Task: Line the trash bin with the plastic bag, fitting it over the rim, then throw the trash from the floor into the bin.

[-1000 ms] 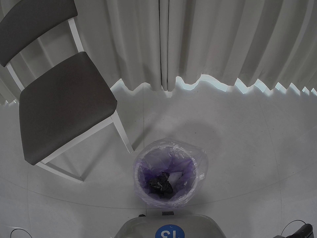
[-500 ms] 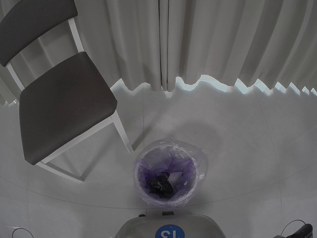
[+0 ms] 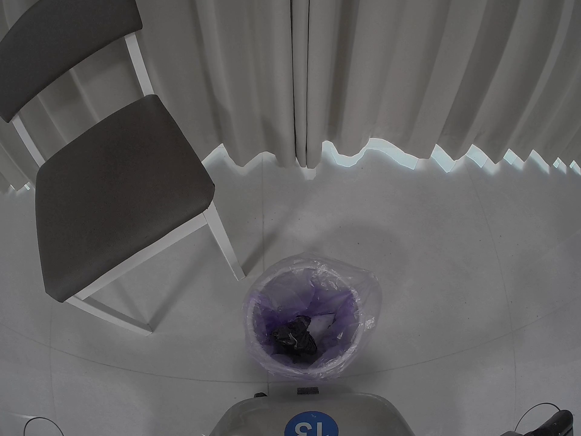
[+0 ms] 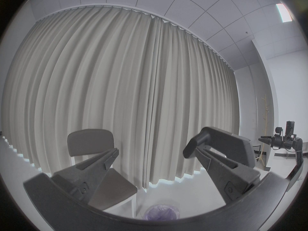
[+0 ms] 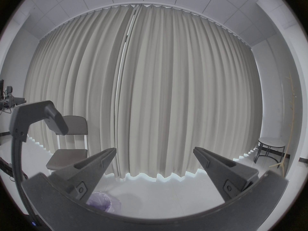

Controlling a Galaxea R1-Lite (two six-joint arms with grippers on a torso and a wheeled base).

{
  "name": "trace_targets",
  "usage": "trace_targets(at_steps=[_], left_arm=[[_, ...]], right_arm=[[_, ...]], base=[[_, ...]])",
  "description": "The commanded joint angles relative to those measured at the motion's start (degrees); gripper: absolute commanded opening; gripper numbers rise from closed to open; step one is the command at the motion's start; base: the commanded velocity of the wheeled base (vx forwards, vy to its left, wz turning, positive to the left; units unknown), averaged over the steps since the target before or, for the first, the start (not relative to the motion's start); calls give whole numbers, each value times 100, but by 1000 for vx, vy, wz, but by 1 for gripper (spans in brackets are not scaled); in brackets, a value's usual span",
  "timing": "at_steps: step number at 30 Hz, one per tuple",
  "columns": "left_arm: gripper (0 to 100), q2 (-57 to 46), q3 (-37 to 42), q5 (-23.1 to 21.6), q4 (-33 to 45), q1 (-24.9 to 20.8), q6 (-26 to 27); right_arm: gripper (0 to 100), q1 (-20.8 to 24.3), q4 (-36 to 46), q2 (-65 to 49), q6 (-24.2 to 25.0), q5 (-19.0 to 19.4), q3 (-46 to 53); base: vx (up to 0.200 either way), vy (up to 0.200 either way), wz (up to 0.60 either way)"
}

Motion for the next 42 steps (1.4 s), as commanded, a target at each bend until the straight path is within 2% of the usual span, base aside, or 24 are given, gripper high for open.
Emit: trace_targets(at_steps=[1,3,5,8,16,19,24,26,33,37,38,42], left_arm=[[100,-493,125,24,524,-757,736],[100,-493,178,41,481,-677,666],[100,-466,108,182,50,-739,438],[100,-202,169,173,-565,-801,446],[100,52,108,156,-1075,-660,446],[100,-35,222,156,-952,-423,385],[100,-44,81,191,-258,-449,359],[100,-334,292,156,32,-792,508],[100,-493,1092,894,314,-739,411],[100,-493,1795,920,-434,-730,420],[100,-493,2323,955,-1163,-730,394],[100,-493,3500,1254,-2982,-730,385]], right_arm=[[100,-2,76,-2,-16,128,-49],[100,-2,94,-11,-34,128,-32],[100,-2,67,-11,-69,146,47],[100,-2,-3,-11,-166,146,82],[100,-2,-3,-2,-219,137,56],[100,-2,-3,-2,-289,146,91],[100,-2,50,-11,-394,155,109],[100,-2,94,-2,-394,146,144],[100,-2,129,-11,-421,146,267],[100,-2,85,-2,-544,128,364],[100,-2,6,-2,-614,84,478],[100,-2,-486,-2,-737,23,821]], base=[[0,0,0],[0,0,0],[0,0,0],[0,0,0],[0,0,0],[0,0,0],[0,0,0],[0,0,0],[0,0,0],[0,0,0],[0,0,0],[0,0,0]])
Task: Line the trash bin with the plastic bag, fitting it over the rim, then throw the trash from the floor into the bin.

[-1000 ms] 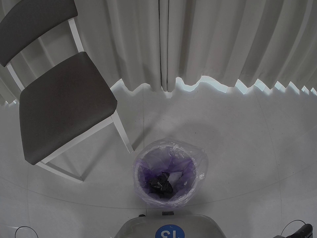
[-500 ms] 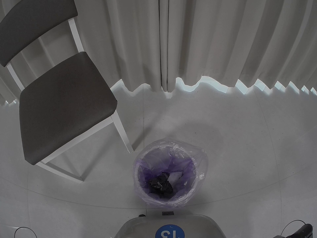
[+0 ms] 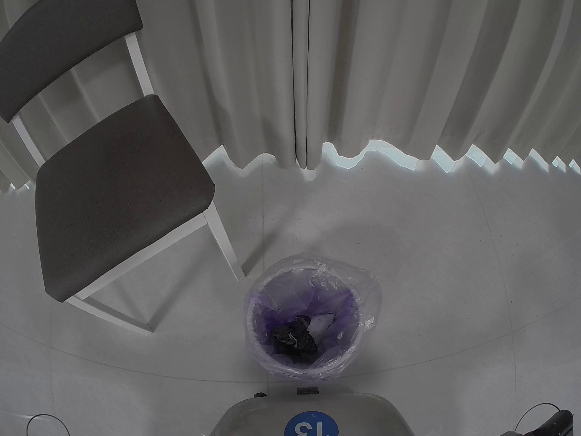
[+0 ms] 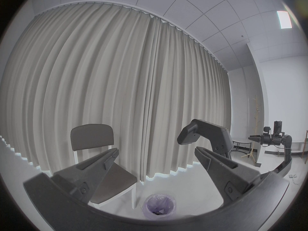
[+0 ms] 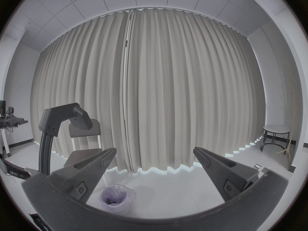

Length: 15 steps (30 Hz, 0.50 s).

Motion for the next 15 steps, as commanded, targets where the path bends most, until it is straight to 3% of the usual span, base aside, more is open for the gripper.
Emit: trace_targets(at_steps=[1,2,5,9,12,15], left_arm=[[100,-96,1706,345,-1993,0,-26],[100,-96,2189,618,-2617,0,18],[100,-96,2883,978,-3399,0,36],[100,-96,3710,1101,-4014,9,36],[100,-96,4290,1092,-4401,9,88],[100,-96,4843,1128,-4735,9,308]], right_arm=[[100,0,-514,-12,-208,-96,469],[100,0,-892,-12,-296,-166,706],[100,0,-1419,-12,-349,-342,1225],[100,0,-1490,-20,-156,-377,1875],[100,0,-1639,-20,328,-324,2657],[100,0,-2158,-20,486,-315,3527]], base=[[0,0,0],[0,0,0],[0,0,0],[0,0,0],[0,0,0],[0,0,0]])
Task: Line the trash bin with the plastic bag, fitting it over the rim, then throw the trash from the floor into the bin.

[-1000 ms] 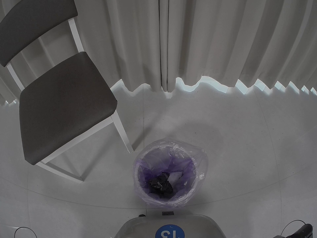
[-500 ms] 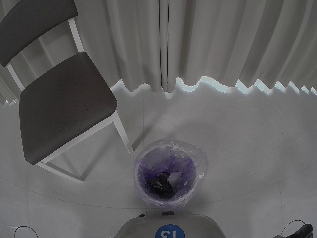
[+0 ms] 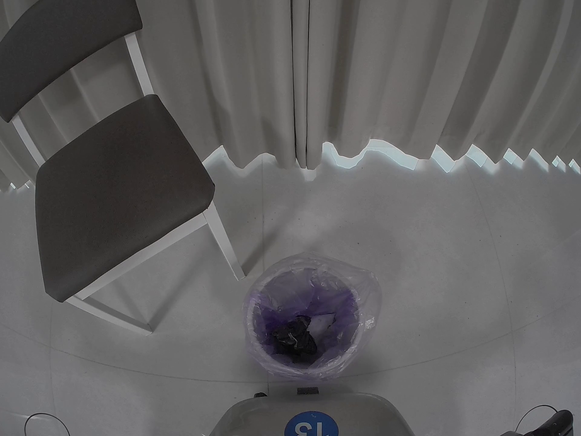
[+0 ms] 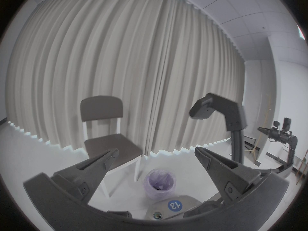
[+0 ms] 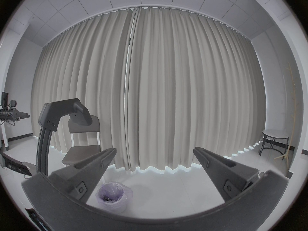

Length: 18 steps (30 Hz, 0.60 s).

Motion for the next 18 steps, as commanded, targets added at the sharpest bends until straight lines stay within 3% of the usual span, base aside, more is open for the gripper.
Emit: trace_targets(at_steps=[1,4,5,6,8,9,11,13,18], left_arm=[[100,-90,1516,242,-941,9,306],[100,-90,2201,286,-1398,9,481],[100,-90,2201,286,-1398,9,481],[100,-90,2781,278,-1785,9,613],[100,-90,3115,278,-2040,9,666],[100,-90,3528,269,-2436,9,683],[100,-90,3810,295,-2743,9,683],[100,-90,3810,339,-2506,9,534],[100,-90,3810,620,-1873,9,560]], right_arm=[[100,0,-1053,-15,414,-35,1938],[100,0,-2362,-24,370,-44,3010],[100,0,-2362,-24,370,-44,3010],[100,0,-3408,-24,317,-53,3731],[100,0,-4014,-15,282,-61,4091],[100,0,-4709,-15,142,-44,4505],[100,0,-5245,-15,-131,-35,4953],[100,0,-5596,-15,-465,-44,5278],[100,0,-5737,-15,-579,-26,5366]], base=[[0,0,0],[0,0,0],[0,0,0],[0,0,0],[0,0,0],[0,0,0],[0,0,0],[0,0,0],[0,0,0]])
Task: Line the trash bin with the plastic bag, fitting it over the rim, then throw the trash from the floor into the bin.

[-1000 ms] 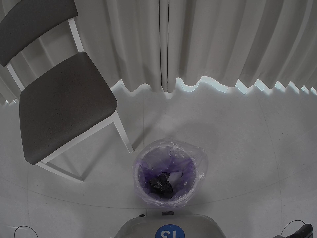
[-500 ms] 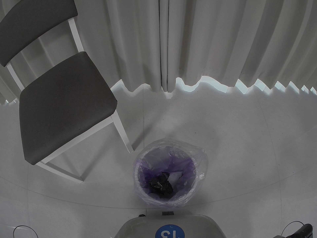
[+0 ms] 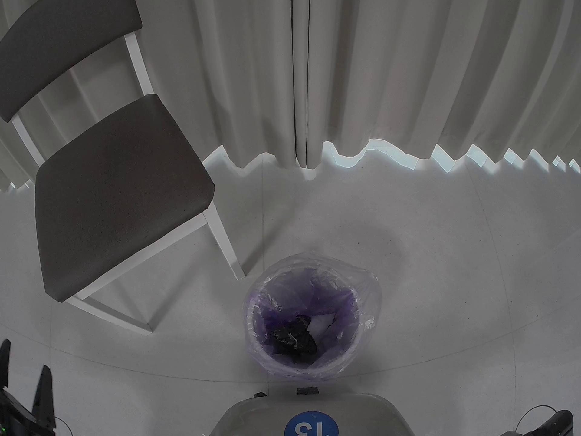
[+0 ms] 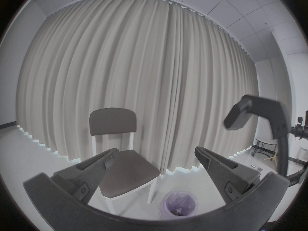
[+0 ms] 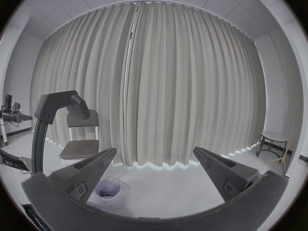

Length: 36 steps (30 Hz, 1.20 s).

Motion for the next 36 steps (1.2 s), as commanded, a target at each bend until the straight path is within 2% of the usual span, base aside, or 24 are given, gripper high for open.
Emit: trace_targets(at_steps=[1,5,11,18,26,29,35,36], left_arm=[[100,-93,569,207,180,1,62],[100,-93,569,198,277,1,255],[100,-84,569,347,426,-7,150],[100,-84,569,356,418,1,123],[100,-84,569,347,426,-7,185],[100,-84,569,347,418,-7,185],[100,-84,569,347,418,-7,185],[100,-84,569,321,418,-7,194]], right_arm=[[100,0,-410,-31,-314,12,735],[100,0,-524,-40,-375,-67,990],[100,0,-1148,-40,-322,-278,1517],[100,0,-1570,-40,-340,-305,2510],[100,0,-146,-40,363,-718,2492],[100,0,-252,-40,627,-727,2510],[100,0,-261,-40,557,-902,2510],[100,0,-261,-40,583,-1043,2510]], base=[[0,0,0],[0,0,0],[0,0,0],[0,0,0],[0,0,0],[0,0,0],[0,0,0],[0,0,0]])
